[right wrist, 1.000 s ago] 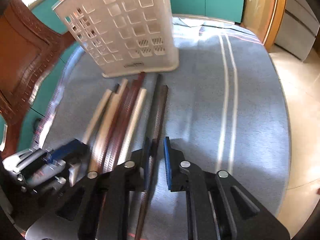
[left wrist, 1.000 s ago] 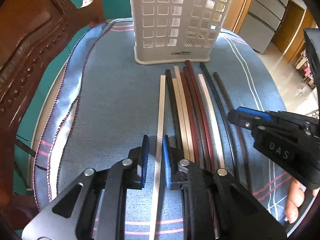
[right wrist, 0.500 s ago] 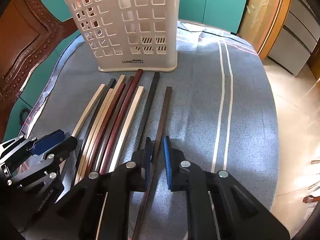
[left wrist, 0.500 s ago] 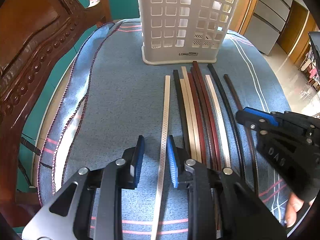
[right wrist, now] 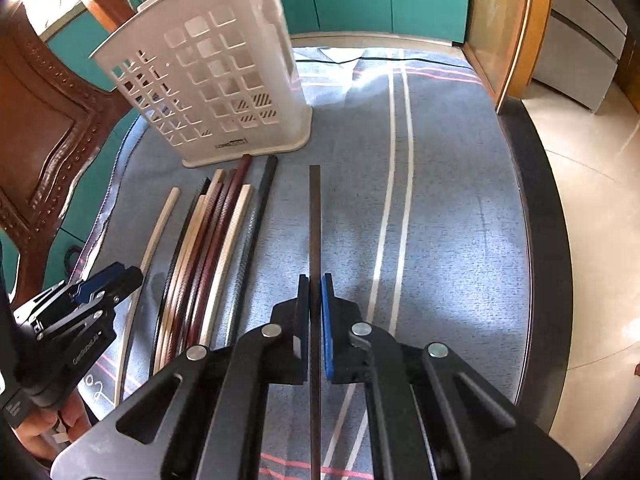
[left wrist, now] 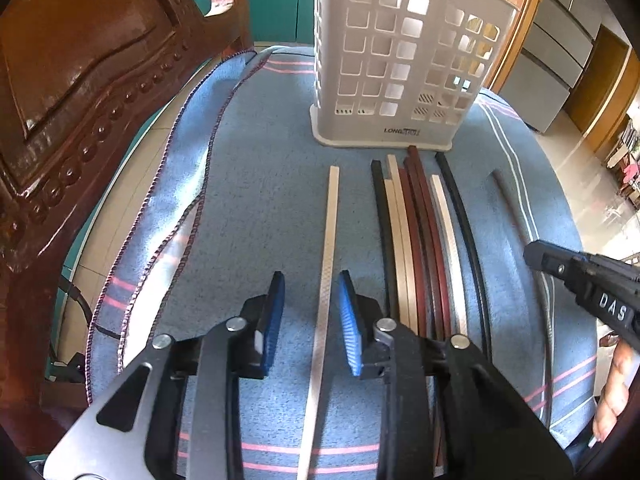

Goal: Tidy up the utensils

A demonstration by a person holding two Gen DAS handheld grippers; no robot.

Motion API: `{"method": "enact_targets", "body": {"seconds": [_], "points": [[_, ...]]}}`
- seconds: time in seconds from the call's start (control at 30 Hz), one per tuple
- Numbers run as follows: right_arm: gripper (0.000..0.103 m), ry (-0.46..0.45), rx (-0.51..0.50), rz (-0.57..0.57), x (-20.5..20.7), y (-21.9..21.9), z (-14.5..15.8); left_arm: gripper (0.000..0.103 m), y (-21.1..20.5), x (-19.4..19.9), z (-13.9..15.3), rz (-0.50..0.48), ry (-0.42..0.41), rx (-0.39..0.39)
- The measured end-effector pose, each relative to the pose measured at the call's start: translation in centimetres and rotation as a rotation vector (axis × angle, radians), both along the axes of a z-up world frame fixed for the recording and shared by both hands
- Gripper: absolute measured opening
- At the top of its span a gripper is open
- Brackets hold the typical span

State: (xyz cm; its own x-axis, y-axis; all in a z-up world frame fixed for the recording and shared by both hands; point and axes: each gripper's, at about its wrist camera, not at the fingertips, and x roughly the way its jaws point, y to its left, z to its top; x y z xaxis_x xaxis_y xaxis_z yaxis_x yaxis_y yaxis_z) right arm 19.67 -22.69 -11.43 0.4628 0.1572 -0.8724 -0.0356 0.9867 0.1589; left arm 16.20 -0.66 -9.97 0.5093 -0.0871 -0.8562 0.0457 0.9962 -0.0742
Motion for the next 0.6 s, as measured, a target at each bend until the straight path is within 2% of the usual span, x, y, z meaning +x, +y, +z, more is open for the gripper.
{"method": "enact_targets", "body": {"seconds": [0.13,0.3,0.47,0.6], "points": [[0.007,0.000,-0.022,0.011,-0.6,1.3,-0.3,0.031,0.1,0.7,-0.4,0.005,0.013,-0.002],[0.012,0.002,-0.040,0.004,-0.8,1.5,-0.4,0.034,0.7,1.2,-0.6,0.019,0.011,-0.020],[0.027,-0.007,-0.040,-0.001,-0.8,1.3,-0.1,0.040,2.1,1.9,-0.7,0.037,0.000,-0.046],[0.030,-0.011,-0.045,-0.004,-0.9,1.2,0.0,0.044,2.1,2.5,-1.0,0.044,-0.007,-0.048]]}}
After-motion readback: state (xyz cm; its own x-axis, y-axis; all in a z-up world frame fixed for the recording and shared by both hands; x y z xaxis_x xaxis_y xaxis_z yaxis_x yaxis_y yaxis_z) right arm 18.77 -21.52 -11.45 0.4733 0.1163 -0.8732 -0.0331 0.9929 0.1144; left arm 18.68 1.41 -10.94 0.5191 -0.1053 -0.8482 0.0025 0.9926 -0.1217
